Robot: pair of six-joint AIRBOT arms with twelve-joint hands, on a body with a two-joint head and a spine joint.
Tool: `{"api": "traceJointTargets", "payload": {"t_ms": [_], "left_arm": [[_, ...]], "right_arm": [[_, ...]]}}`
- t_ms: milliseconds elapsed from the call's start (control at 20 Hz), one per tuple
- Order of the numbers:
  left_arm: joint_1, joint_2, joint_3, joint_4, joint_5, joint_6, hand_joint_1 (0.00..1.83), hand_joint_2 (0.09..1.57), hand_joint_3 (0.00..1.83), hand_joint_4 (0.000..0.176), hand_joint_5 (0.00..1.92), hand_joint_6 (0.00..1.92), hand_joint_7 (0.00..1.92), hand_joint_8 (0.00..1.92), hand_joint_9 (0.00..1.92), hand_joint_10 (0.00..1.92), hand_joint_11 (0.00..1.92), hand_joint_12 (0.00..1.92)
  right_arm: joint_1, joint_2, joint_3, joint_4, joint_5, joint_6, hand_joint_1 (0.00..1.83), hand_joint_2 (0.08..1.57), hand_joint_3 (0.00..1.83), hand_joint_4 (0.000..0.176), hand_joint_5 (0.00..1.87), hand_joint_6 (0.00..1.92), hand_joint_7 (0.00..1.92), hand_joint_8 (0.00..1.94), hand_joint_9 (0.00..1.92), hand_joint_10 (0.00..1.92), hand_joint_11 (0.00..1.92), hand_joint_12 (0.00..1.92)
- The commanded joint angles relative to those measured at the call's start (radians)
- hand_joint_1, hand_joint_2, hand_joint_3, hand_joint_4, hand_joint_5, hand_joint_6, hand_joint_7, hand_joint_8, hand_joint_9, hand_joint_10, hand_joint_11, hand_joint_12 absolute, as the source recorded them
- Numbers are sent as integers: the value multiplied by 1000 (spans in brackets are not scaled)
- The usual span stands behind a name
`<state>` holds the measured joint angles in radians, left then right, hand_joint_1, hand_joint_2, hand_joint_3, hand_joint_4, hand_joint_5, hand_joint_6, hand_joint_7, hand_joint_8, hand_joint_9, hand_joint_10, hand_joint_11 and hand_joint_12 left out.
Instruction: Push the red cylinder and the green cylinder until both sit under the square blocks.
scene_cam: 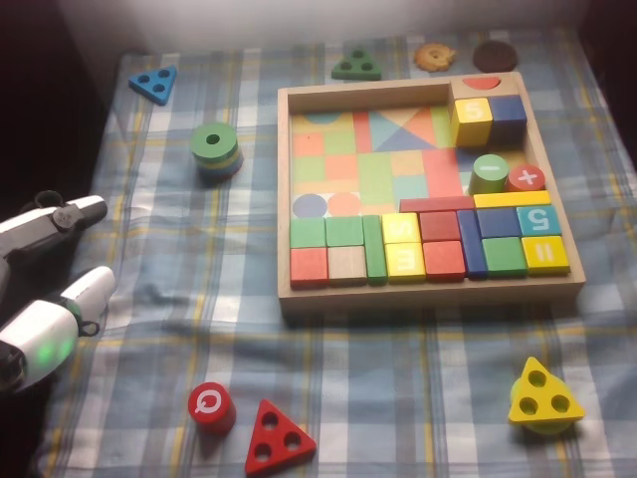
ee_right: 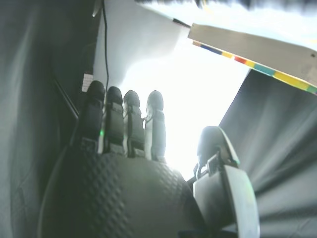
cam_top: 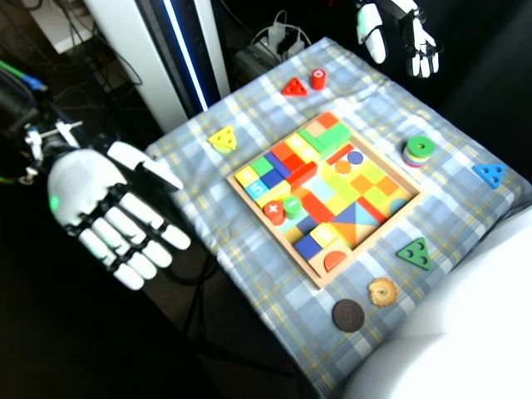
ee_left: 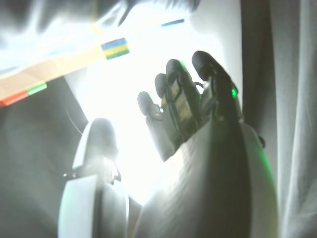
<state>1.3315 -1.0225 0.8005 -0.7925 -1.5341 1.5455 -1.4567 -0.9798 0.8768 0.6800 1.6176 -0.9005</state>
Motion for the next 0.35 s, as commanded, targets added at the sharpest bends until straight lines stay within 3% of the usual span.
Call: {"api": "traceJointTargets", "payload": {"t_ms": [0, 50, 150, 200, 250, 300], "left_arm": [[-6, 4, 2, 35, -121, -10, 882, 1282, 0, 48, 655, 0, 516, 1, 433, 2, 0, 459], [0, 6, -2, 31, -134, -10, 884, 1284, 0, 43, 663, 2, 523, 2, 437, 3, 0, 415], [12, 4, -12, 13, -169, -10, 903, 1273, 0, 33, 683, 5, 528, 1, 424, 3, 0, 371], [13, 3, -16, 10, -178, -10, 909, 1267, 0, 18, 702, 10, 536, 4, 418, 2, 0, 358], [14, 3, -19, 10, -184, -10, 954, 1254, 0, 0, 722, 15, 544, 5, 420, 3, 0, 355], [22, 4, -20, 10, -192, -11, 1019, 1238, 0, 0, 742, 18, 560, 9, 429, 6, 0, 345]], "right_arm": [[17, 3, 0, 8, 145, 3, 106, 1262, 0, 70, 427, 7, 247, 4, 114, 0, 58, 18], [42, -2, -1, 6, 145, 0, 48, 1297, 6, 58, 397, 3, 221, 2, 66, 2, 11, 3], [49, -2, -6, 1, 145, 4, 10, 1349, 12, 58, 374, 0, 184, 0, 16, 0, 0, 0], [52, -2, -11, 0, 146, 4, 86, 1317, 0, 73, 376, 2, 155, 5, 11, 0, 0, 0], [61, -13, -6, -15, 146, 4, 106, 1302, 0, 76, 380, 3, 153, 6, 30, 7, 12, 5], [65, -31, 4, -17, 146, 12, 110, 1300, 0, 76, 380, 2, 164, 11, 46, 14, 16, 7]]}}
